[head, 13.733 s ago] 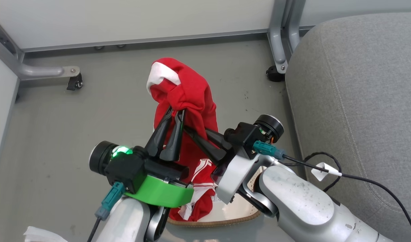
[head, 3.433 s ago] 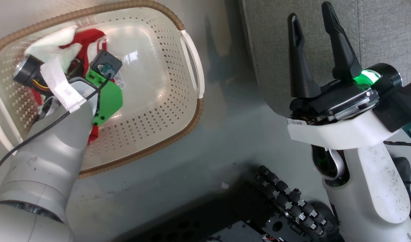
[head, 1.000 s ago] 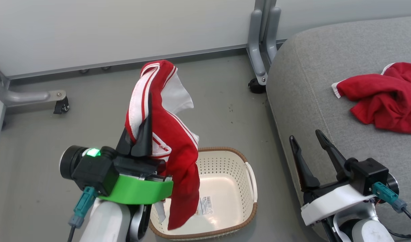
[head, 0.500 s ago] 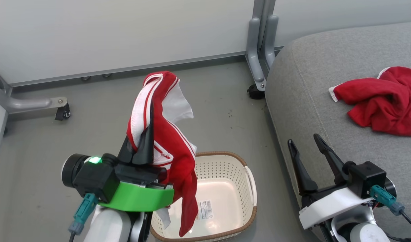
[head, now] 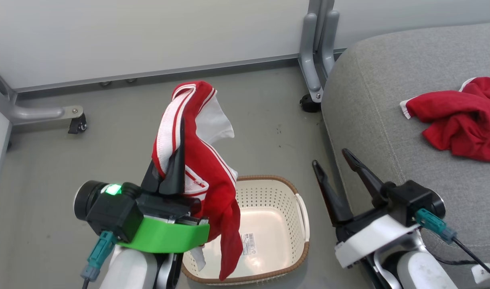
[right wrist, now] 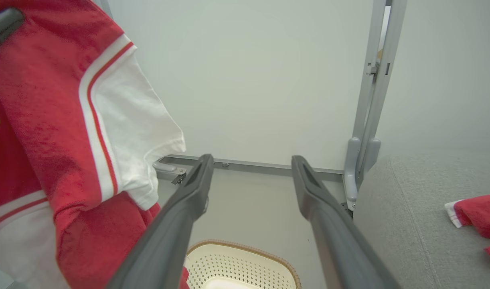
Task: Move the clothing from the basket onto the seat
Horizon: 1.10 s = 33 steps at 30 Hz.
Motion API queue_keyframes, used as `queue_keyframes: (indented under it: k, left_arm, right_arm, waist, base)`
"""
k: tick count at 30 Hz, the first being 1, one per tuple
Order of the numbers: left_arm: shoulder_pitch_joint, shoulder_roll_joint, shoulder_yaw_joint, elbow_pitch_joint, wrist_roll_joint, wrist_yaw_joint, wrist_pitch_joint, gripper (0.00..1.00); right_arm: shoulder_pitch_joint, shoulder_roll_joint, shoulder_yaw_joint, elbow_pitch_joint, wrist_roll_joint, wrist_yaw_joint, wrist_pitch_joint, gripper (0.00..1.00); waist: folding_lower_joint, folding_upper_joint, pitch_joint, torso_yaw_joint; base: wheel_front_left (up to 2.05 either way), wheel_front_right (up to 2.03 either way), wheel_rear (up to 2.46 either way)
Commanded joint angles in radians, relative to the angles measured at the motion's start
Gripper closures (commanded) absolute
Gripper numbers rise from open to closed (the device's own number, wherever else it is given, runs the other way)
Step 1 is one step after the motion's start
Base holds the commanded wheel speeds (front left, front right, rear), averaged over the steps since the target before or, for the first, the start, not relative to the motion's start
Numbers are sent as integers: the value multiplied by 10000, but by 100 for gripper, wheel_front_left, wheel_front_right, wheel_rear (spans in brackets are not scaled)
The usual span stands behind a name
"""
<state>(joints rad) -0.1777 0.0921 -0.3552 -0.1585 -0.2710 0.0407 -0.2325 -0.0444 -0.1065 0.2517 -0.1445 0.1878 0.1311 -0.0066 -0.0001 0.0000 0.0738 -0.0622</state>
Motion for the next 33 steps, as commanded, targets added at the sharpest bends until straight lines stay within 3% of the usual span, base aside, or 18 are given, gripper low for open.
queue_keyframes:
  k: [1, 15, 31, 33]
  left_arm:
    - [-257, 34, -10, -47, -55, 22, -56, 100]
    - [-598, -39, -263, 113, -61, -49, -145, 100]
    - [-845, -124, -604, 280, -122, -130, -182, 100]
    - [-839, -130, -623, 294, -157, -134, -195, 100]
  right_arm:
    - [-374, -104, 346, 129, 176, -7, -65, 0]
    - [-4036, -623, 4883, 2075, 2267, -5, -844, 0]
    - [-6744, 97, 7301, 5344, 3379, -5, -1544, 0]
    - [-6928, 173, 7501, 5618, 3539, -5, -1635, 78]
  waist:
    - [1, 0, 125, 68]
    - [1, 0, 508, 309]
    - [1, 0, 637, 420]
    - [1, 0, 625, 432]
  base:
    - [0, 0, 0]
    - [0, 0, 0]
    - [0, 0, 0]
    - [0, 0, 0]
